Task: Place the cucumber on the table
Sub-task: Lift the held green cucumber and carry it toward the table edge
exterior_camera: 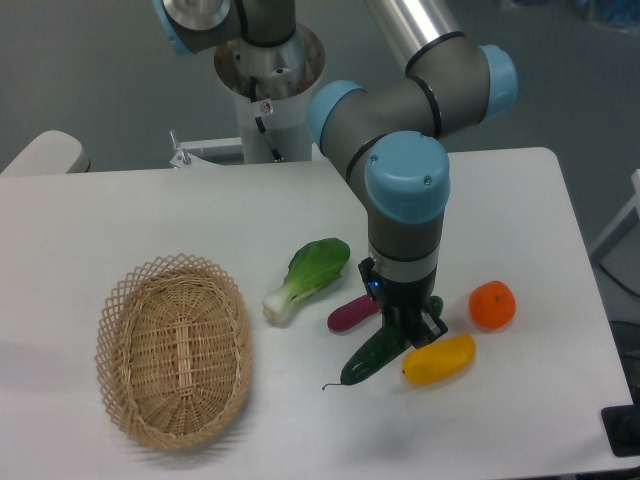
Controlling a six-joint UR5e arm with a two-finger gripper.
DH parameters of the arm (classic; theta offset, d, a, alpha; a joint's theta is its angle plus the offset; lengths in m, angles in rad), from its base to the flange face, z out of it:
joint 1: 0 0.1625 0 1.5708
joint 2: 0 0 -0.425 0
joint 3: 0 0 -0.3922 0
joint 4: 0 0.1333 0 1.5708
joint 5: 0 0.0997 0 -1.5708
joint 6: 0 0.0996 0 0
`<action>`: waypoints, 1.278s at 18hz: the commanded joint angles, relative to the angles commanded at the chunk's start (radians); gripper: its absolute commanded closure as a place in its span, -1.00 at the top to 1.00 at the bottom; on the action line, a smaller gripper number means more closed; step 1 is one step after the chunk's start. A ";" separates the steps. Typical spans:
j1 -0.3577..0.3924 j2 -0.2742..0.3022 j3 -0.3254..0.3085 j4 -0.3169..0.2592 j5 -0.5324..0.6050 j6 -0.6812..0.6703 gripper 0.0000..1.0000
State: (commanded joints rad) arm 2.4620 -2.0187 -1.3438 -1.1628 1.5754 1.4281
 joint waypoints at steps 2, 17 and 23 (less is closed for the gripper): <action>0.000 0.002 -0.005 0.000 0.002 0.000 -0.34; -0.084 -0.037 -0.005 0.009 0.009 -0.190 -0.34; -0.101 -0.095 0.018 0.064 -0.002 -0.389 -0.34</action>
State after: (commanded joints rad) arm 2.3608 -2.1137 -1.3254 -1.0985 1.5739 1.0389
